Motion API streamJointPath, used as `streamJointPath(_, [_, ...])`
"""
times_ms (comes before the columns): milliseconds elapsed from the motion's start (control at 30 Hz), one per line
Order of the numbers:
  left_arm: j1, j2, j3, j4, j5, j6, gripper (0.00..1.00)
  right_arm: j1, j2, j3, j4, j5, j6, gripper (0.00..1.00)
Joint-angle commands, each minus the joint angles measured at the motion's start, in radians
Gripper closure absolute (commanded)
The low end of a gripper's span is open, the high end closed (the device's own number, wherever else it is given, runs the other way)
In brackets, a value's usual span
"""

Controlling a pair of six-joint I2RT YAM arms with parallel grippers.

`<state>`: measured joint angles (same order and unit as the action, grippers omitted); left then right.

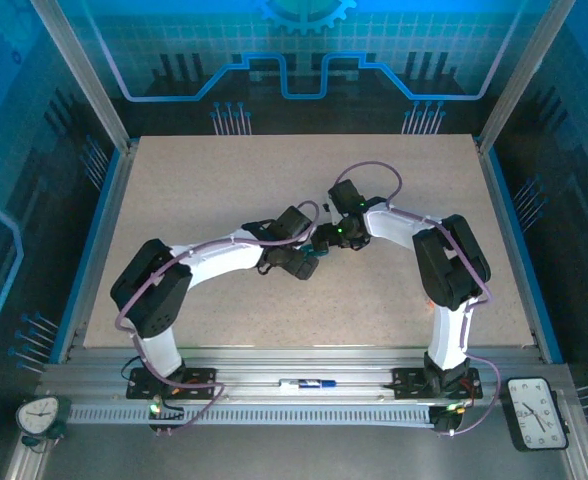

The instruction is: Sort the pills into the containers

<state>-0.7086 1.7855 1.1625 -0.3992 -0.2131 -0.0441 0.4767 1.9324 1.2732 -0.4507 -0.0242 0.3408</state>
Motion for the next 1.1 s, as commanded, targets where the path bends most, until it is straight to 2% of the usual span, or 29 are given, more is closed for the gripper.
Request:
streamJointPath(0, [0.015, 0.027, 0.040, -0.023, -0.016, 0.025, 0.01, 0.005, 0.037, -0.034, -0.020, 0.006, 0.009, 0.17])
streamJointPath(433, [0.100, 0.036, 0.054, 0.003, -0.004, -0.010, 0.01, 0.011, 0.045, -0.043, -0.018, 0.010, 0.012, 0.18])
streamJointPath(767, [0.187, 0.078, 0.114, 0.022, 0.058, -0.103, 0.01, 0.017, 0.052, -0.048, -0.022, 0.011, 0.020, 0.18])
streamJointPath(933, [0.191, 0.149, 0.158, 0.000, 0.057, -0.117, 0.01, 0.026, 0.058, -0.048, -0.026, 0.012, 0.030, 0.18])
streamJointPath(1067, [0.190, 0.149, 0.175, -0.003, 0.065, -0.122, 0.01, 0.033, 0.051, -0.037, -0.038, 0.007, 0.044, 0.18])
